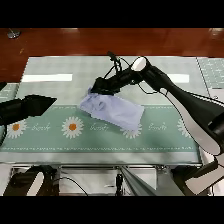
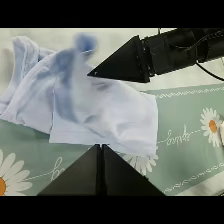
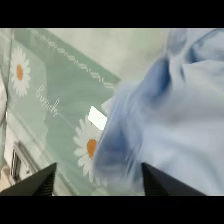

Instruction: Fold the shirts.

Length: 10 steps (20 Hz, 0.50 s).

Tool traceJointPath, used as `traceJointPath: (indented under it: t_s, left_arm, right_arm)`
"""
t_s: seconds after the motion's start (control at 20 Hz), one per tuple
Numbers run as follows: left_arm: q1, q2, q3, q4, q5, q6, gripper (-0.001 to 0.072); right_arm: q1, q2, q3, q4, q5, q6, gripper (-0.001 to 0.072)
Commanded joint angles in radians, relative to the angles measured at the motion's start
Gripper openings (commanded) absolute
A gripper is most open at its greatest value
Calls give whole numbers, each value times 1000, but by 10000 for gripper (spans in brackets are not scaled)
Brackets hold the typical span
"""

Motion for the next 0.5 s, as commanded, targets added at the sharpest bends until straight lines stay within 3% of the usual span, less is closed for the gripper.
traceJointPath:
  t_s: [0.0, 0.2, 0.35, 0.45]
  left_arm:
    - [1, -9, -34, 0, 26, 0, 21]
    - [1, -42, -52, 2, 39, 1, 22]
    - [1, -68, -52, 6, 43, 5, 21]
    - [1, -85, -52, 10, 52, 5, 21]
  right_arm:
    - [-37, -13, 10, 72, 101, -45, 634]
    - [-278, 148, 10, 27, 350, -29, 634]
    - [-450, 396, -34, -342, 440, 23, 633]
    - [-525, 616, -213, -637, 368, 105, 633]
